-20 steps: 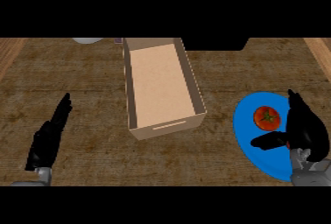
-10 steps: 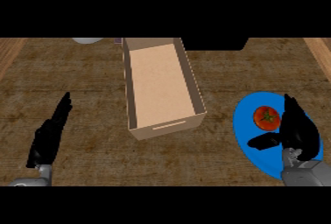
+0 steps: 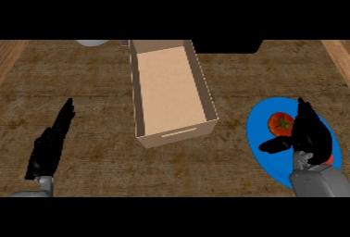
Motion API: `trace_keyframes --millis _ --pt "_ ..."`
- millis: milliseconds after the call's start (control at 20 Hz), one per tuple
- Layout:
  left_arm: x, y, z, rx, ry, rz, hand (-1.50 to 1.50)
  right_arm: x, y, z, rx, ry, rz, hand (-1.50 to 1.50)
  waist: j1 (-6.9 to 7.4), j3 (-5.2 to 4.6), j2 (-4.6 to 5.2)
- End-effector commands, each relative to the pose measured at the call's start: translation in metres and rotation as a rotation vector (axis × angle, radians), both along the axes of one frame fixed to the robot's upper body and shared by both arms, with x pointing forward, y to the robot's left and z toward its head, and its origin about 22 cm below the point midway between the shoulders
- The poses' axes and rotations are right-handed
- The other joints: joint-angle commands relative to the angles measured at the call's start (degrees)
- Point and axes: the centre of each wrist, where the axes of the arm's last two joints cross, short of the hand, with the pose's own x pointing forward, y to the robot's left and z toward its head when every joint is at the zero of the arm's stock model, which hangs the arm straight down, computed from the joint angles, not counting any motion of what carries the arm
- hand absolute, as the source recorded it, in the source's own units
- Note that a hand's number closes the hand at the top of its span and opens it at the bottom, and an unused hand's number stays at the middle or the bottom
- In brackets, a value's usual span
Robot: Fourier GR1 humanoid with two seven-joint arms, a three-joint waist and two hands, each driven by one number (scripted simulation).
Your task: Pick the tomato from the plate and place it in the cardboard box
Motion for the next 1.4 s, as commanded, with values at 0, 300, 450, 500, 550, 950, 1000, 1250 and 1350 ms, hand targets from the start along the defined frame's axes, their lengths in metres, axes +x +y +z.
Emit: trace_keyframes --millis 0,300,450,500,550,950,1000,1250,1350 --pt "0.004 0.01 -0.004 0.002 0.008 -0.002 0.0 0.006 0.005 -0.001 0.005 0.02 -0.03 -1.5 -0.02 -0.01 0.0" --pt "0.007 -0.011 0.015 -0.001 -0.009 0.015 0.0 0.012 0.0 -0.001 0.004 0.025 -0.042 -1.5 -0.06 0.0 -0.03" --pt "0.001 -0.001 0.022 0.016 0.003 -0.008 0.0 0.013 0.002 -0.029 -0.008 0.073 -0.012 -1.5 0.05 0.0 0.01" --pt "0.001 -0.016 0.001 0.001 0.004 0.001 0.0 0.008 0.002 -0.026 0.009 0.038 -0.011 -1.5 -0.06 0.0 0.0" --pt "0.002 0.007 0.014 0.007 -0.005 0.006 0.0 0.012 -0.017 -0.028 -0.002 0.072 -0.031 -1.5 -0.02 0.0 0.0" --pt "0.001 0.004 0.003 -0.007 0.004 -0.011 0.0 0.01 0.004 -0.025 -0.072 0.01 -0.015 1.5 0.01 -0.01 -0.01" --pt "-0.007 0.004 0.0 -0.017 0.003 -0.011 0.0 0.013 -0.029 -0.032 -0.139 0.01 -0.036 1.5 0.16 0.0 0.03" --pt "0.012 -0.013 0.015 0.0 -0.011 0.005 0.0 0.02 -0.008 -0.015 -0.242 -0.066 -0.033 1.5 -0.05 0.0 -0.01" --pt "-0.012 0.002 -0.008 0.02 -0.014 0.0 0.0 0.004 -0.014 -0.042 -0.268 -0.077 -0.017 1.5 0.05 0.0 0.0"
